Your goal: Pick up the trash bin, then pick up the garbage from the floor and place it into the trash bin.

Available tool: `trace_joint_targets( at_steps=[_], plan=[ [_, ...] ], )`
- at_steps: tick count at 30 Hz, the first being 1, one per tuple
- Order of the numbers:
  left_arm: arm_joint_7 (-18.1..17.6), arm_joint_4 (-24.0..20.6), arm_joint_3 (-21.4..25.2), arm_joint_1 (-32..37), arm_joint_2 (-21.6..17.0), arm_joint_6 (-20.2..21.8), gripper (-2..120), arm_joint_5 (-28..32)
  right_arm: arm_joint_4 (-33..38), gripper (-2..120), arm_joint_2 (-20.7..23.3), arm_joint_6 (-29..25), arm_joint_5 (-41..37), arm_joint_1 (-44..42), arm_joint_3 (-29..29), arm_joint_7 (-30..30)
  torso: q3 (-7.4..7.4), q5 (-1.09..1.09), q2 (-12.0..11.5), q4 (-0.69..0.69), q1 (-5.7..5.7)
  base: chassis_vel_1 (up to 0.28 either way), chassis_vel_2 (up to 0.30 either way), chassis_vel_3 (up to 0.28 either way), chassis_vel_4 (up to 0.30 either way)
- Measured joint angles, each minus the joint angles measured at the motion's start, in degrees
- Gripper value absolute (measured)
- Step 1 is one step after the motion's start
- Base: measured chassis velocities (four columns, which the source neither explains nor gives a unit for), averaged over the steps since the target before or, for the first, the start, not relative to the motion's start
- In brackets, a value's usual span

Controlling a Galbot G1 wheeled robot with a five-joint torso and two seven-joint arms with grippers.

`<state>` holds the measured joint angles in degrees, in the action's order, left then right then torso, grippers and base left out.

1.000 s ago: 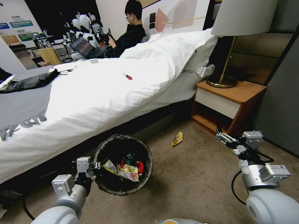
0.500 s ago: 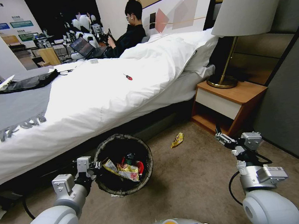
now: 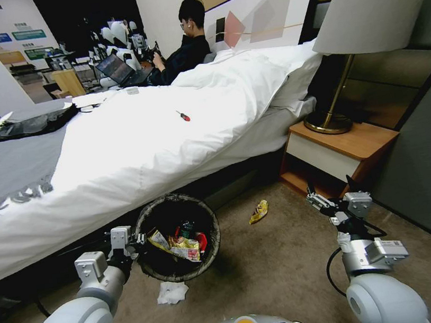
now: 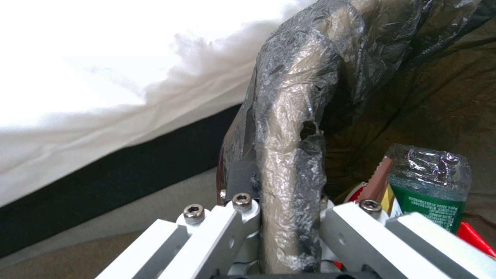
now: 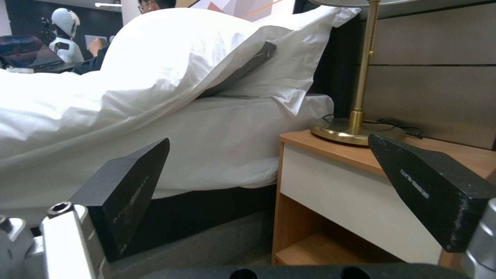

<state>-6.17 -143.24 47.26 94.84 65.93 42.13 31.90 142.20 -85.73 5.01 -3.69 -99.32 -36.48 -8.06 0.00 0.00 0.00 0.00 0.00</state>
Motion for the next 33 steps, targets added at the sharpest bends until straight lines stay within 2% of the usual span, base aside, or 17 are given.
trace_joint_targets(
  at_steps=[10,21,27,33],
  plan=[
    [-0.1,0.0,0.2,0.5,0.0,0.0,2,0.2,-0.4,100,0.7,-0.8,-1.6,0.0,0.4,-1.0,0.00,0.00,0.0,0.00,-0.01,-0.090,0.091,0.094,-0.086],
    [-0.1,0.0,0.4,0.7,-0.1,0.0,2,0.5,-0.7,100,2.3,-0.2,-2.2,-0.2,0.2,-1.4,0.00,0.00,0.0,0.00,0.00,-0.001,0.005,0.010,0.000],
    [-0.3,0.0,0.5,1.4,0.1,0.0,2,0.9,-1.9,100,4.7,2.7,-4.4,-0.1,0.6,-1.2,0.00,0.00,0.0,-0.01,0.00,0.000,0.000,0.000,0.000],
    [-0.9,0.0,1.1,2.3,-0.6,0.0,2,2.3,-9.8,100,8.7,7.4,-12.6,4.6,1.4,-0.1,0.00,-0.01,0.0,0.00,0.00,0.000,0.000,0.000,0.000]
  ],
)
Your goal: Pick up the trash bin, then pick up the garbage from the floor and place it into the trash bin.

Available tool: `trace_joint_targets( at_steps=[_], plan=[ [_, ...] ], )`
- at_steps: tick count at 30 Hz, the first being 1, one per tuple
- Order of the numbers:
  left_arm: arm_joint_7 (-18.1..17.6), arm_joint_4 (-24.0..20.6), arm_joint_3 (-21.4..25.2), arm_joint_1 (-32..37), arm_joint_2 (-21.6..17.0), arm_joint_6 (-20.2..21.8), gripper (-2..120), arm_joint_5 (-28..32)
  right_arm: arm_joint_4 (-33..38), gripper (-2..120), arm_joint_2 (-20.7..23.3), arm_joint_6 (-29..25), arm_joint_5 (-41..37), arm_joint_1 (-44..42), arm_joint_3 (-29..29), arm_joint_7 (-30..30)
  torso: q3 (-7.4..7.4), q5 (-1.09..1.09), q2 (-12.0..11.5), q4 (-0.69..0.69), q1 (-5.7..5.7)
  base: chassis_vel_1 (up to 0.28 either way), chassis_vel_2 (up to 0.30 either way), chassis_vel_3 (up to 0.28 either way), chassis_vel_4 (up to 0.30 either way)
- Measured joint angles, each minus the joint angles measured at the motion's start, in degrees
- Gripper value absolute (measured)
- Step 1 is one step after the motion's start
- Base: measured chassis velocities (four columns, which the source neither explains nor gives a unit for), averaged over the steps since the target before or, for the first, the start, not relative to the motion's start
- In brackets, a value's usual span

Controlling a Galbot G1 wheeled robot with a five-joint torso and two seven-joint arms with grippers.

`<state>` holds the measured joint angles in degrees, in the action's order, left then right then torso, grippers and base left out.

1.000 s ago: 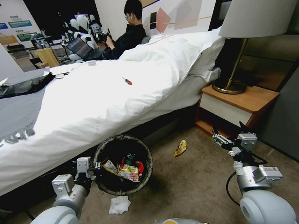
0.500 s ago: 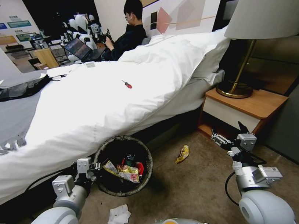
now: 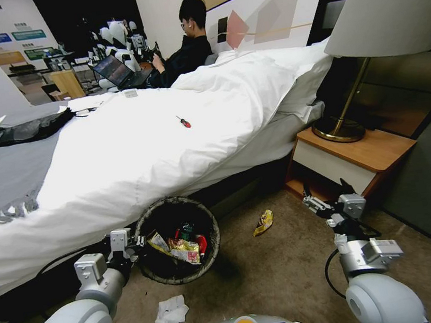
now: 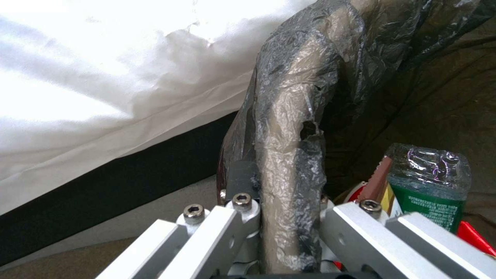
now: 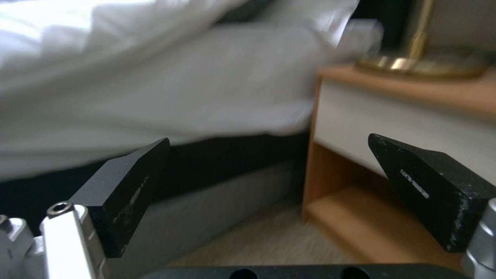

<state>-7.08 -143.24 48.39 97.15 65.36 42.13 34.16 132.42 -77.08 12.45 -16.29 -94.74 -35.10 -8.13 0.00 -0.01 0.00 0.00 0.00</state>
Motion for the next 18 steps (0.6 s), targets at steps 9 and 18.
trace_joint_targets(
  at_steps=[9,18],
  plan=[
    [-0.9,0.0,0.8,1.5,-1.0,0.0,2,1.5,-9.8,100,3.3,3.7,-8.5,8.3,5.0,-0.7,0.00,0.01,0.0,0.01,0.00,0.000,0.000,0.000,0.000],
    [-1.3,0.0,1.8,1.5,-2.7,0.0,2,4.2,-22.6,100,5.5,4.6,-12.2,15.6,10.4,-1.7,0.00,0.01,0.0,-0.01,0.00,0.000,0.000,0.000,0.000]
  ],
)
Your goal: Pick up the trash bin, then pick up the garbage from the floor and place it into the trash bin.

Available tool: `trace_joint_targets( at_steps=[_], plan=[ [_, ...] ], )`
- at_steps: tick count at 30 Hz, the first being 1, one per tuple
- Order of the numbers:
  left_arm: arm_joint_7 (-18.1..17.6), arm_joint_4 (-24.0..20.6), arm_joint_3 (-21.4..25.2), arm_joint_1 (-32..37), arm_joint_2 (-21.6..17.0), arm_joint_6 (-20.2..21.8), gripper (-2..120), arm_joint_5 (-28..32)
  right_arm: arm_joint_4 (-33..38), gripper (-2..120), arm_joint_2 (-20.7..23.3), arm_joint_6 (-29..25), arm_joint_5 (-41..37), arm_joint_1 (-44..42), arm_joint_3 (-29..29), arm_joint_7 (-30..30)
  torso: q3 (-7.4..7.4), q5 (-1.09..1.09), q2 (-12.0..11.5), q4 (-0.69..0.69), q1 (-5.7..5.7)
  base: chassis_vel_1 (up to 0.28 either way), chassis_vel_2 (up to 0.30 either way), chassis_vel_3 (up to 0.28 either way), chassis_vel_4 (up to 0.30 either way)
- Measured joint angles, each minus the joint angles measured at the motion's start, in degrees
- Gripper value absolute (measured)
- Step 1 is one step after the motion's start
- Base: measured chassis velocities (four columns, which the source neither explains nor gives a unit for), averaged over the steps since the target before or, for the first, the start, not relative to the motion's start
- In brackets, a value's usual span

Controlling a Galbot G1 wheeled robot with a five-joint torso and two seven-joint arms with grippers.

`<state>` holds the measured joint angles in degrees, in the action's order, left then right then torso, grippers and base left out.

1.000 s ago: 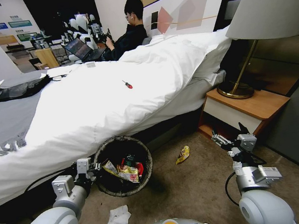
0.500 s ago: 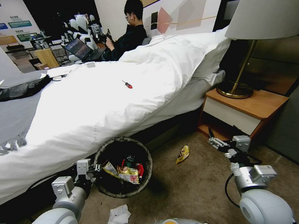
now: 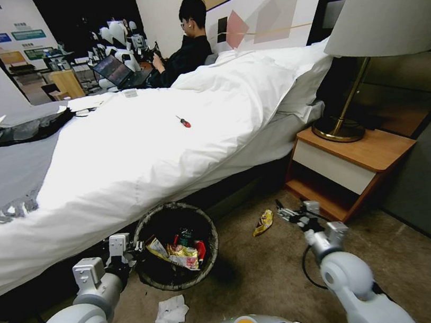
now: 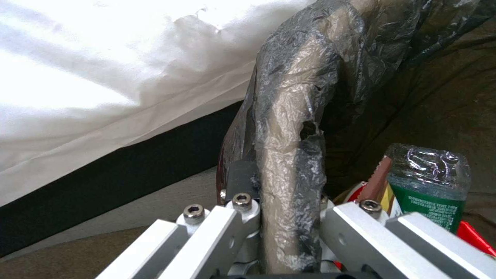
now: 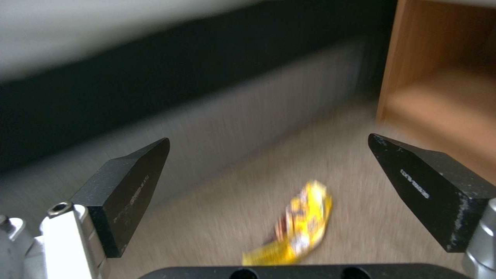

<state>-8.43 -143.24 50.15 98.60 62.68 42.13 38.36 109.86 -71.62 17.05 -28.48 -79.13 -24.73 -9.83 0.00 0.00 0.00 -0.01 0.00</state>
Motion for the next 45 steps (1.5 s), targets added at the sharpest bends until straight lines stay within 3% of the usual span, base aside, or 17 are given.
trace_joint_targets(
  at_steps=[20,45],
  plan=[
    [0.1,0.0,0.2,0.3,-0.8,0.0,2,0.7,-20.2,100,-1.1,4.1,-11.1,15.3,7.3,-5.5,0.00,0.01,0.0,0.01,0.00,0.000,0.000,0.000,0.000],
    [0.4,0.0,-0.2,0.2,-0.7,0.0,2,0.7,-37.5,100,-3.5,3.1,-9.9,24.5,9.3,-5.6,0.00,0.00,0.0,0.01,0.00,0.000,0.000,0.000,0.000]
  ],
)
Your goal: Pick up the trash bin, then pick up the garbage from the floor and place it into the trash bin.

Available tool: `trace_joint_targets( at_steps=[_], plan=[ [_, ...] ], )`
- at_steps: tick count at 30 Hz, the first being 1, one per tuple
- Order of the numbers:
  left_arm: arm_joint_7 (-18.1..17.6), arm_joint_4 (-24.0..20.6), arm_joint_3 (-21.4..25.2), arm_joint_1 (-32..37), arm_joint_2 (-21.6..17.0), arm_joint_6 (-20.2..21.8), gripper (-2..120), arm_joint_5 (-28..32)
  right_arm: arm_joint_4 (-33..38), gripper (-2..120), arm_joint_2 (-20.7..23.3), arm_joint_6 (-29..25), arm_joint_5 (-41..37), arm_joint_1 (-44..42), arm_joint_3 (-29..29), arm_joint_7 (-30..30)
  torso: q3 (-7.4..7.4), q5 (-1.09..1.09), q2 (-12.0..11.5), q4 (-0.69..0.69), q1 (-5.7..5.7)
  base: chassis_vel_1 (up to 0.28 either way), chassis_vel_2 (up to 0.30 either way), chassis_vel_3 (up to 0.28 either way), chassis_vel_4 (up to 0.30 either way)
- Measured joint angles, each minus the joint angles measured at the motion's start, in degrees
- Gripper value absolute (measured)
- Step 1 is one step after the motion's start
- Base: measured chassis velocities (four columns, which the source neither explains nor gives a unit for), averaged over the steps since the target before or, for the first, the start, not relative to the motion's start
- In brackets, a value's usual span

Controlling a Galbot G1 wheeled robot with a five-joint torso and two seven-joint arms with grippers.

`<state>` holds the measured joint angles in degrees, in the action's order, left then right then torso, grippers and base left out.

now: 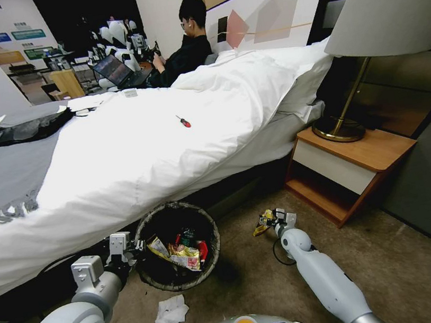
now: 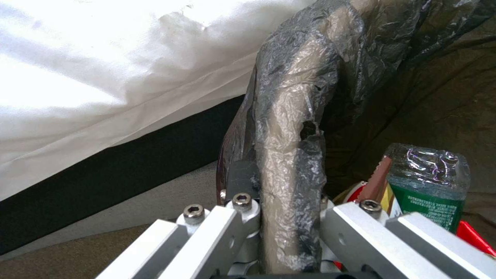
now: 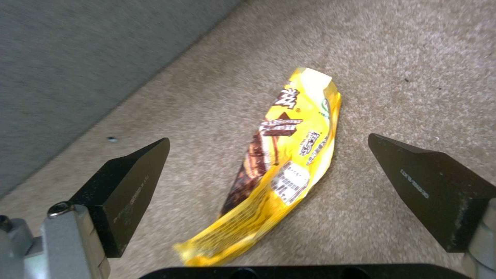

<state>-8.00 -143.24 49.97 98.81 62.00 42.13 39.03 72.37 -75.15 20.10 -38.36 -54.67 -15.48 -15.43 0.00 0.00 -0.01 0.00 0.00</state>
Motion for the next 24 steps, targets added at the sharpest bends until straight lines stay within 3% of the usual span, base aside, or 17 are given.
trace_joint_targets(
  at_steps=[24],
  plan=[
    [0.0,0.0,0.2,0.5,0.2,0.0,2,-0.3,-12.4,100,-1.3,-2.0,3.5,5.5,0.4,3.7,0.00,0.00,0.0,0.00,0.00,0.000,0.000,0.000,0.000]
  ],
)
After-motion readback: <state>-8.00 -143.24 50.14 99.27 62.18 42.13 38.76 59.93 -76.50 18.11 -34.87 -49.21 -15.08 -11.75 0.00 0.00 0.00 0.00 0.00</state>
